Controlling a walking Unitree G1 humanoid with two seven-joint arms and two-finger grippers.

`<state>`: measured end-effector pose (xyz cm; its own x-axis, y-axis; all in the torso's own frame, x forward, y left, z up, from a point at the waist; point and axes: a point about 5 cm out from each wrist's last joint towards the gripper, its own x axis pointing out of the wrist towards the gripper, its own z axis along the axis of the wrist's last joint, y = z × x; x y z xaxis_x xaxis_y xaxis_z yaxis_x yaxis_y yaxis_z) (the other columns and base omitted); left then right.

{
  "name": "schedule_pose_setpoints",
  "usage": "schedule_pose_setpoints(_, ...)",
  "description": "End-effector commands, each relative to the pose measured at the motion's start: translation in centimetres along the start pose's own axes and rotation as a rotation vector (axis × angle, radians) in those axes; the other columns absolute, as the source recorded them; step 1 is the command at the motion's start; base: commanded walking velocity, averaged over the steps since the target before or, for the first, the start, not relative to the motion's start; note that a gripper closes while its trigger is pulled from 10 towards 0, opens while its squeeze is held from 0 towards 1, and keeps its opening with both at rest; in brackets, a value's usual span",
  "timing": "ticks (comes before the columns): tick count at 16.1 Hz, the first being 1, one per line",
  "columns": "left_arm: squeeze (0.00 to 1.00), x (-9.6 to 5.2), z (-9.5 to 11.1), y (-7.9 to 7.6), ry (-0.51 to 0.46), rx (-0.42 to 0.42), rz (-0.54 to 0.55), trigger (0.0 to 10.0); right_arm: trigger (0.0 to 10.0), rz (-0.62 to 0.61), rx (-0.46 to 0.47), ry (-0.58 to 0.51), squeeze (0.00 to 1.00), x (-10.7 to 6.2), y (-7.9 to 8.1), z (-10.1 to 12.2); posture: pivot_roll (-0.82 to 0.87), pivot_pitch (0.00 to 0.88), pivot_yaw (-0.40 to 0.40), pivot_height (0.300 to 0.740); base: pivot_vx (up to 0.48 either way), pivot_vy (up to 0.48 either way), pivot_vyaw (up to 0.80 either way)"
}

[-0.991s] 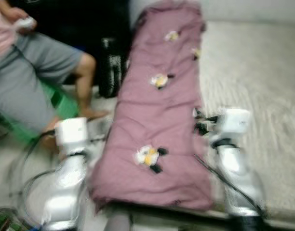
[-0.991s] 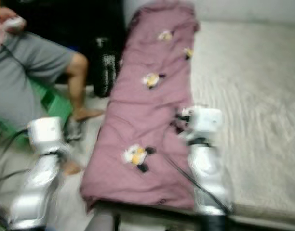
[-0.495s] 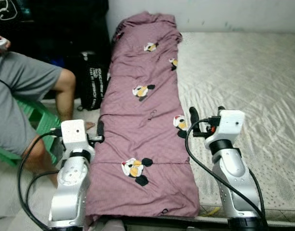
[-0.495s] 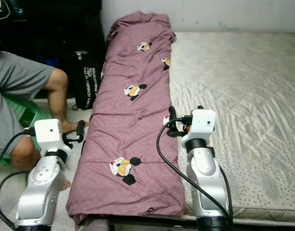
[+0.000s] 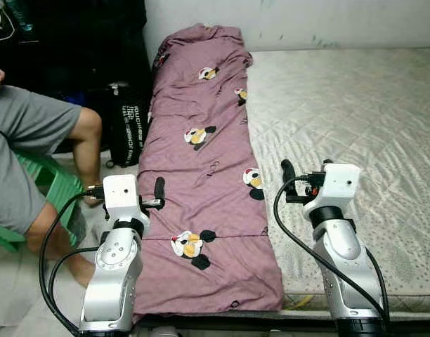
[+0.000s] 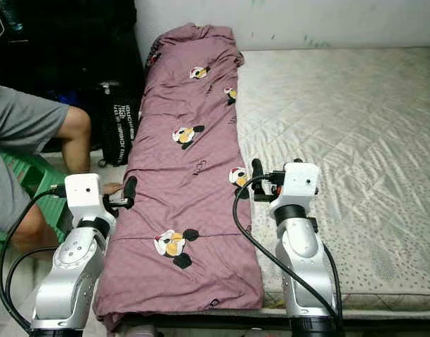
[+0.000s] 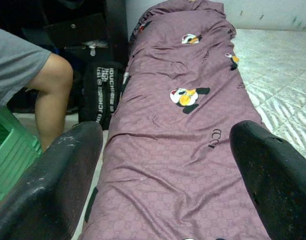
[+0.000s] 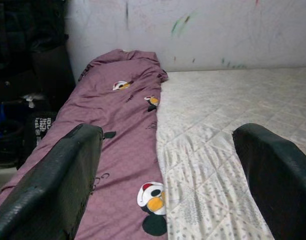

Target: Clean up the room

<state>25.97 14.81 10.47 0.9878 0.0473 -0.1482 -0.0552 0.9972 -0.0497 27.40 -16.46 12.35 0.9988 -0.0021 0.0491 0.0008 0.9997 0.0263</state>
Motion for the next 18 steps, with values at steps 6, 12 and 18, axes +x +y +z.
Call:
schedule_pose_setpoints(6, 0.0, 0.04, -0.14, 0.06, 0.014, -0.001, -0.005, 10.0, 10.0, 0.002, -0.007, 0.017, 0.0, 0.04, 0.03, -0.44, -0.04, 0.01, 0.059, 0.74, -0.267, 0.0, 0.0)
schedule_pose_setpoints(12, 0.0, 0.1, 0.11, 0.02, -0.004, -0.014, -0.003, 10.0, 10.0, 0.01, -0.008, 0.02, 0.0, 0.15, 0.07, -0.56, -0.04, 0.012, 0.057, 0.74, -0.088, 0.0, 0.0)
schedule_pose_setpoints(18, 0.0, -0.08, 0.07, 0.2, -0.004, -0.028, 0.004, 10.0, 10.0, 0.041, -0.023, 0.015, 0.0, -0.29, 0.32, -0.79, -0.04, 0.02, 0.053, 0.74, 0.0, 0.0, 0.12)
